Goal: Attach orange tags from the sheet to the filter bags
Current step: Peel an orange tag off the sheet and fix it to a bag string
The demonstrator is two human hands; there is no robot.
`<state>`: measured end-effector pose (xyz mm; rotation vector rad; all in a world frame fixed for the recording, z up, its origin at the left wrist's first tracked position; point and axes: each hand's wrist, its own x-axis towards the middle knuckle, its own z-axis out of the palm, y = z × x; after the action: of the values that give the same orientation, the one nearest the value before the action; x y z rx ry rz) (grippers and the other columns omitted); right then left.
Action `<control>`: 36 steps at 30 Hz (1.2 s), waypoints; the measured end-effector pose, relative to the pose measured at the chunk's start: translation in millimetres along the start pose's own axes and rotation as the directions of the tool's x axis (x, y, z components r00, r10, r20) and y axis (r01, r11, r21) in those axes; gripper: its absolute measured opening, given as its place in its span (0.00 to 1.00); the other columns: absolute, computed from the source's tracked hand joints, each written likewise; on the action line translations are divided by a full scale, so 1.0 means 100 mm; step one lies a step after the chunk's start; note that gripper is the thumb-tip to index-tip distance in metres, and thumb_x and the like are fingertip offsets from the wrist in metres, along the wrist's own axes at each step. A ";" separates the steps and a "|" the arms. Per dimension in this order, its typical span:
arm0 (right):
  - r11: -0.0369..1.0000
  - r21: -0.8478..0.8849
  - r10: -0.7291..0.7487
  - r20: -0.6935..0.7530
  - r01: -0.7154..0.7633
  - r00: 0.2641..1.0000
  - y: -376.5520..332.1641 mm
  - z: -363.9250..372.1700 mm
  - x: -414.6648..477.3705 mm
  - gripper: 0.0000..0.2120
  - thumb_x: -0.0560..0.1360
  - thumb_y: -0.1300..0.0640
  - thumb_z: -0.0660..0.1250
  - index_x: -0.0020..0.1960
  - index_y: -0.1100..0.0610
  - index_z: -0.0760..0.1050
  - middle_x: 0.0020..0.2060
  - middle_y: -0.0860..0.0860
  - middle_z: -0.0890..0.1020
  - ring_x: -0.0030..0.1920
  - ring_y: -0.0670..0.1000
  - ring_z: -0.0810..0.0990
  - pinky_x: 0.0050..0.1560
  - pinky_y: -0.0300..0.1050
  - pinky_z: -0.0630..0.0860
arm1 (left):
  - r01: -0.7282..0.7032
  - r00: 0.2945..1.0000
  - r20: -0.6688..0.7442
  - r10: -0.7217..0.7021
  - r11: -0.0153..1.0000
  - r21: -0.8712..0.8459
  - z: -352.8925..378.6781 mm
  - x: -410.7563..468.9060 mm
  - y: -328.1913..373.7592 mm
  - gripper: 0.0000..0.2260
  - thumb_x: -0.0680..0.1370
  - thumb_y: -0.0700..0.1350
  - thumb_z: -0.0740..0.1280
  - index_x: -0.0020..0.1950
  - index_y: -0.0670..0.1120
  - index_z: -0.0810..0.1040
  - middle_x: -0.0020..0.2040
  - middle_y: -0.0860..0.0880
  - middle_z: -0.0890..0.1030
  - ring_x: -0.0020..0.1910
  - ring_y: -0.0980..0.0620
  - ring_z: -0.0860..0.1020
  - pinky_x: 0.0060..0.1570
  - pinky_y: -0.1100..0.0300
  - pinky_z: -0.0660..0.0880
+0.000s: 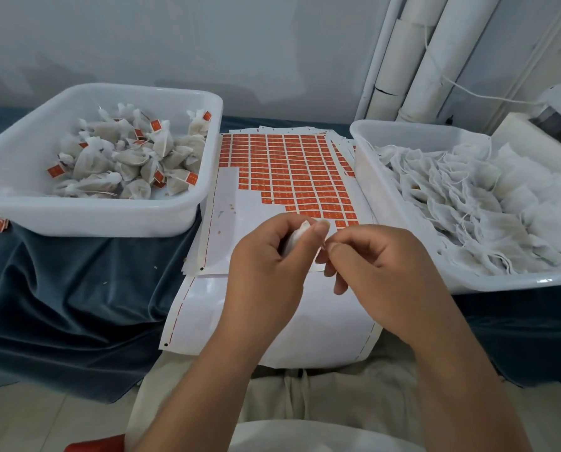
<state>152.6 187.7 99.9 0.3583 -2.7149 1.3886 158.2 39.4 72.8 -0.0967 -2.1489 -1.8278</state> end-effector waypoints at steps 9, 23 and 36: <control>0.988 0.146 0.040 0.005 -0.040 0.999 0.05 0.01 0.02 0.13 0.79 0.55 0.64 0.37 0.49 0.81 0.32 0.46 0.84 0.32 0.44 0.82 0.33 0.31 0.74 | -0.036 0.987 -0.160 0.011 0.988 -0.150 -0.04 0.01 -0.01 0.07 0.81 0.52 0.71 0.45 0.55 0.86 0.38 0.54 0.84 0.37 0.58 0.80 0.37 0.70 0.76; 0.997 -0.048 -0.064 -0.111 0.059 0.992 -0.09 0.18 -0.01 0.08 0.80 0.40 0.68 0.54 0.41 0.83 0.45 0.33 0.85 0.46 0.37 0.84 0.49 0.32 0.79 | 0.264 0.958 0.019 -0.286 0.854 -0.447 -0.13 0.06 -0.07 0.10 0.77 0.54 0.76 0.52 0.49 0.89 0.40 0.54 0.84 0.42 0.55 0.79 0.44 0.61 0.77; 0.975 0.222 -0.006 -0.080 0.024 0.997 -0.02 0.26 0.04 0.09 0.84 0.54 0.65 0.50 0.49 0.84 0.40 0.40 0.86 0.40 0.43 0.86 0.39 0.30 0.78 | 0.281 0.959 0.119 -0.258 0.800 -0.530 -0.10 0.08 -0.09 0.14 0.78 0.54 0.73 0.55 0.44 0.88 0.51 0.43 0.85 0.49 0.48 0.80 0.47 0.52 0.76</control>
<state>150.2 164.3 87.0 0.3289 -2.4951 1.6702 150.5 26.5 67.8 0.0518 -1.6617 -2.5837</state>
